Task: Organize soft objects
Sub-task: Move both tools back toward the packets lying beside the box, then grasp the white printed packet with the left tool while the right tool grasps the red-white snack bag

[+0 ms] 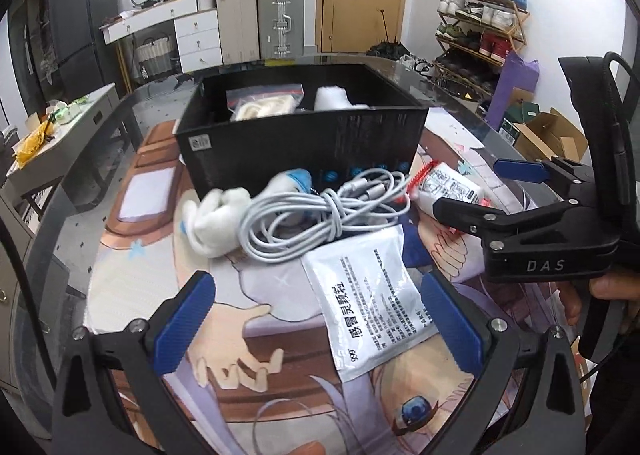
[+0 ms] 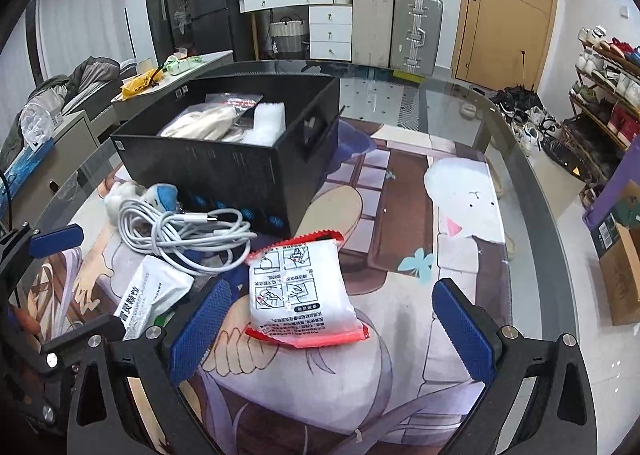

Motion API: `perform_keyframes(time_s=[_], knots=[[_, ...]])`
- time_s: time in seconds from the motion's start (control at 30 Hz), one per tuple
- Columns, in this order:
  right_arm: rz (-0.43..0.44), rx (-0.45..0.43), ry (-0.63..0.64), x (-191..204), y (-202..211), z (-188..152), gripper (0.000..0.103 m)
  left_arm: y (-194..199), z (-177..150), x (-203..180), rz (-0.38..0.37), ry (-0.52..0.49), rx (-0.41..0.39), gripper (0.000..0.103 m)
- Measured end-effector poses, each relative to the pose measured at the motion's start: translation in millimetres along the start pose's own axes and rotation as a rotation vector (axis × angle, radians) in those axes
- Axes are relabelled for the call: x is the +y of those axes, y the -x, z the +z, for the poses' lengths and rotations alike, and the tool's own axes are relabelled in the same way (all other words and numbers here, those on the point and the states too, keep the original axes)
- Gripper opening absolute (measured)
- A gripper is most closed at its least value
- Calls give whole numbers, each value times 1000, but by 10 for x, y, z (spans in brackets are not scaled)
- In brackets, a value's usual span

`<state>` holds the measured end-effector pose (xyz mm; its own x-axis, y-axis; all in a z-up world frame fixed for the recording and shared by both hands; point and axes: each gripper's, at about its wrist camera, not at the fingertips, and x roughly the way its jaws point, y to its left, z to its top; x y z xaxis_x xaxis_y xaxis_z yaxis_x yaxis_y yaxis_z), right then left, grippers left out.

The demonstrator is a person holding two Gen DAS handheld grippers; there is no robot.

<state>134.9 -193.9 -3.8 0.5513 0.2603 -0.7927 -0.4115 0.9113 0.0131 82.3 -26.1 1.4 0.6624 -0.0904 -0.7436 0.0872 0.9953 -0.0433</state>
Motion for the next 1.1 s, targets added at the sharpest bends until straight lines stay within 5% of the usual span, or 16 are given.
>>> perform_keyframes(time_s=[0.5,0.8,1.1], knots=[[-1,39,44,115,-133,-52,101,-124,-18,-68,-32,-13,48,103],[39,49,45,136,-127,-61,83,-198,-59,41,18,21,87,103],[55,50,51,151,-105,-71,76,-179,-150,42,10,-34,79,103]])
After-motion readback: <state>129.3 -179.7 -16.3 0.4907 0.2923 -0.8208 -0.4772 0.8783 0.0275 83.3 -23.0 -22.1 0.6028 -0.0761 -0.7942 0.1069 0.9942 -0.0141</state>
